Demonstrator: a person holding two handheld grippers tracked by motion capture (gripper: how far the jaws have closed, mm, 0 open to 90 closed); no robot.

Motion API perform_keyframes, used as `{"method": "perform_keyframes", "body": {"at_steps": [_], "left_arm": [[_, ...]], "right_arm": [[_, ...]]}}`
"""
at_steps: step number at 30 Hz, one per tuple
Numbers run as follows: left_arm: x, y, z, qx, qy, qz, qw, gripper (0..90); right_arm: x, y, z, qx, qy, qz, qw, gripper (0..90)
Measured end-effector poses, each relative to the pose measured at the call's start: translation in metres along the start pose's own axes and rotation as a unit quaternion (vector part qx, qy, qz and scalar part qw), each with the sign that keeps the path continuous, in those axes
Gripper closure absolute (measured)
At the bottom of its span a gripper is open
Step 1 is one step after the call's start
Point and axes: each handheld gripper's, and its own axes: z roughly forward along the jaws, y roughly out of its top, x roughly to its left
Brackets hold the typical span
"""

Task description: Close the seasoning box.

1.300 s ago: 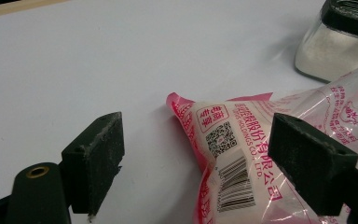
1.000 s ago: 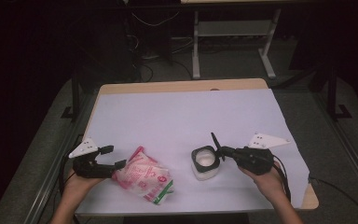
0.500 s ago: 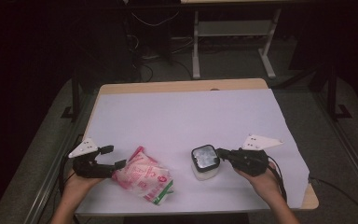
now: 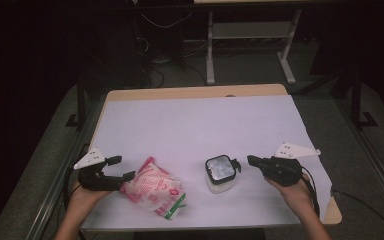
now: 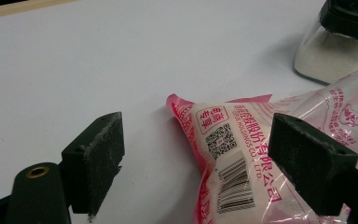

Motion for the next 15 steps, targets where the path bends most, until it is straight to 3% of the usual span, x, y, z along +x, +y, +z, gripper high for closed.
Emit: {"method": "perform_keyframes", "body": {"at_steps": [10, 13, 15], "left_arm": [[0.000, -0.001, 0.000, -0.004, 0.002, -0.003, 1.0000, 18.2], [0.001, -0.001, -0.001, -0.003, 0.003, 0.000, 1.0000, 18.2], [0.001, -0.001, -0.001, -0.004, 0.003, -0.001, 1.0000, 18.2]], "right_arm": [[-0.023, -0.019, -0.008, 0.007, -0.039, 0.028, 0.9988, 85.4], [-0.030, -0.026, -0.009, 0.008, -0.054, 0.037, 0.9978, 77.4], [-0.035, -0.029, -0.009, 0.008, -0.065, 0.041, 0.9970, 66.3]]}}
